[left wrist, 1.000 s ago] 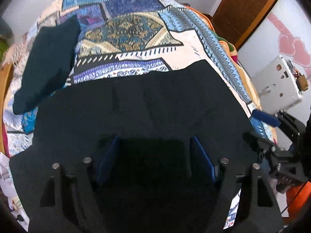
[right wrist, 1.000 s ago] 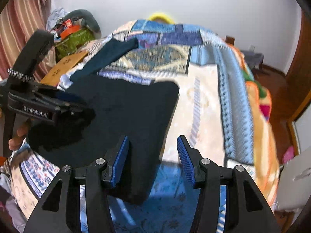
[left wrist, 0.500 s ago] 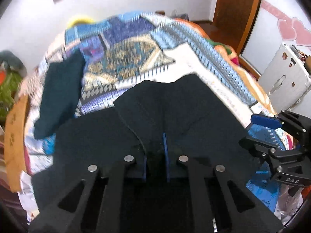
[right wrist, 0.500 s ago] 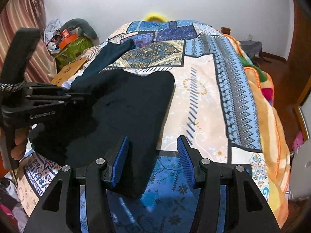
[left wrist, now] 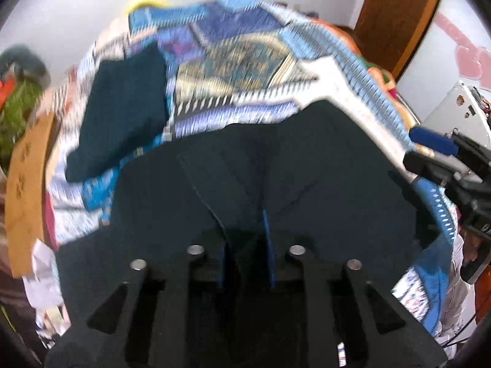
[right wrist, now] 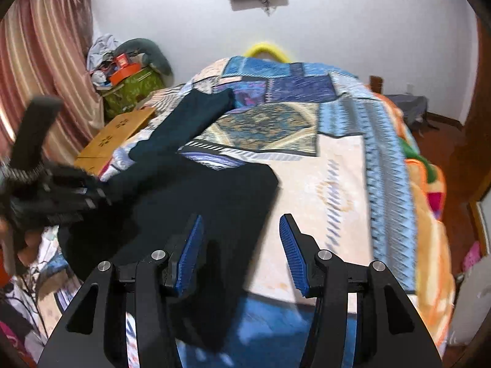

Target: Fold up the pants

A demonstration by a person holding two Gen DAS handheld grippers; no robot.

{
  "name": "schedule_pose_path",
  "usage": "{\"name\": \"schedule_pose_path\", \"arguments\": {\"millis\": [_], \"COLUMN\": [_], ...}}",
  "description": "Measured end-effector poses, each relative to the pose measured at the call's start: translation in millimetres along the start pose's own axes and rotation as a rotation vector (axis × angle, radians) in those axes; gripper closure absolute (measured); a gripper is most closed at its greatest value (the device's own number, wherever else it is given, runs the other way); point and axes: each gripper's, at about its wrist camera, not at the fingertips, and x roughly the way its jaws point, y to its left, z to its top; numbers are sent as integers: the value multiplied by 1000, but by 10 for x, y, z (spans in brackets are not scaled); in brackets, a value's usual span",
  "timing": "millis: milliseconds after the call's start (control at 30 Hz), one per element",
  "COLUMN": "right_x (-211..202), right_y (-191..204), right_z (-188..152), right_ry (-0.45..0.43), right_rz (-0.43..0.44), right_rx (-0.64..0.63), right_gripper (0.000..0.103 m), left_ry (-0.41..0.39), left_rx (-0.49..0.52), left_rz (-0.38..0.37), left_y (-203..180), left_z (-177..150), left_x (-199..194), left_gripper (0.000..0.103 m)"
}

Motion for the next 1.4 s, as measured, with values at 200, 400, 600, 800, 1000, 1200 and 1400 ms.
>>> {"name": "schedule_pose_path", "arguments": {"millis": [200,400,600,800,1000,1200,1400], "right_x": [402,265,30,-200,-183,123,463], "right_y": [1,-142,-168,104,637,1061,1212], "right_z": [-96,-308,-294,-63,104,65,-14], "right_ry": [122,155,148,55,-9,29,109], "right_rz": [-14,-28,-77,-63,17,50,16], "right_rx": [-23,-2,13,-29,-106,-190,-226], "right_gripper": [55,55,55,55,55,55,55], "left_ry": [-41,-72,-122,-204,-206,-123,7], "left_rx": [-49,-111,-228,-425,-539,-584,-692], "left_rz": [23,-13,6,41,83,88,-53], "left_y": [204,428,778,1388,1879,2155,2294], "left_z": [-154,-319,-532,-853,-1294,-1764,-2198], "left_x": [35,-85,-394,-869,-1183,-1131,-655], "left_gripper": [45,32,32,22,18,14,14]}}
